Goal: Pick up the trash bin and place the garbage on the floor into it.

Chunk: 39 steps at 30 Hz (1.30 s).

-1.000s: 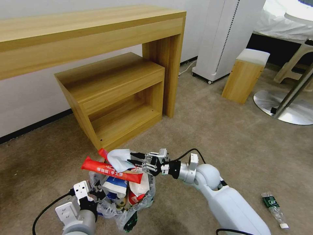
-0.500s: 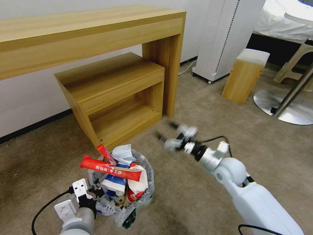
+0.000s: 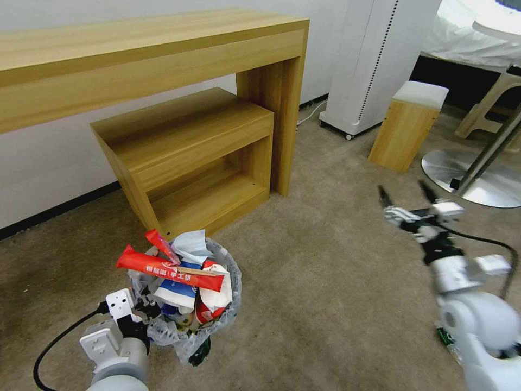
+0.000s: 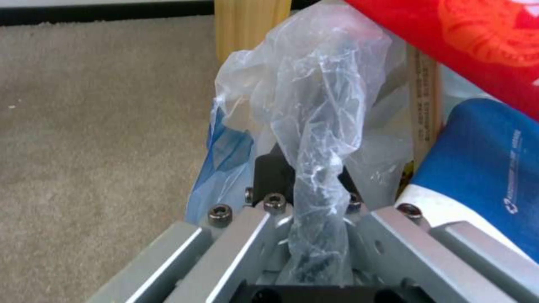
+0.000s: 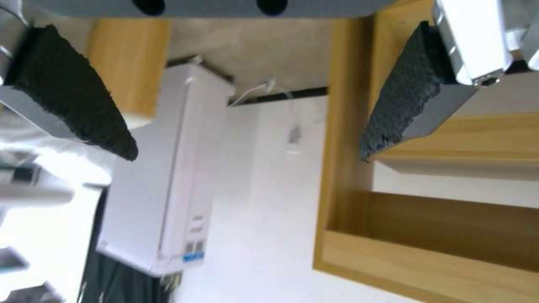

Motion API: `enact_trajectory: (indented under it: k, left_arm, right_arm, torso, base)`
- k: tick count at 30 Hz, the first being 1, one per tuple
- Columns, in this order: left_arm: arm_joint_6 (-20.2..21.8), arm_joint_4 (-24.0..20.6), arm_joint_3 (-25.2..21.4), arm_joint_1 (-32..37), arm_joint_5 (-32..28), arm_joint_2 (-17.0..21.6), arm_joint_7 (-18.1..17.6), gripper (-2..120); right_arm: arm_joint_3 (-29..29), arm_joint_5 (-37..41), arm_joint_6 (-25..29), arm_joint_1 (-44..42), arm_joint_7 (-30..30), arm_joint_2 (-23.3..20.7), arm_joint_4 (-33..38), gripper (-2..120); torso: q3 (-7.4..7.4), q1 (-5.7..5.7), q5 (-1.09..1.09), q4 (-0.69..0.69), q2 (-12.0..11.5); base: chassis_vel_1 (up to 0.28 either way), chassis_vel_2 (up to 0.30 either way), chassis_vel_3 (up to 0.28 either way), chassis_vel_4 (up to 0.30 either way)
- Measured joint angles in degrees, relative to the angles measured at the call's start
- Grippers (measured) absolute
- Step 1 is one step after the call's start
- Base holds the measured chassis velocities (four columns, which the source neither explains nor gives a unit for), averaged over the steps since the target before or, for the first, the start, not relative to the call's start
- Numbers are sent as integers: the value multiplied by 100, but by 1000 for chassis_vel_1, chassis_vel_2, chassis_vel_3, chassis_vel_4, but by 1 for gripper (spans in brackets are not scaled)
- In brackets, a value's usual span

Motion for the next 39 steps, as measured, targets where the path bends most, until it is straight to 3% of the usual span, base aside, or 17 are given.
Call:
enact_trajectory:
  k: [15, 39]
  left_arm:
    - [-186, -113, 6, 146, 125, -6, 147, 0]
    - [-278, -70, 89, 169, 215, -98, 225, 0]
  right_arm:
    - [984, 147, 434, -274, -649, -341, -21, 100]
    - [811, 127, 560, -484, -683, -275, -22, 100]
  torso:
    - [0, 0, -1, 1, 0]
    - [1, 1, -1, 1, 0]
  base:
    - [0, 0, 0, 0]
    - [-22, -19, -22, -23]
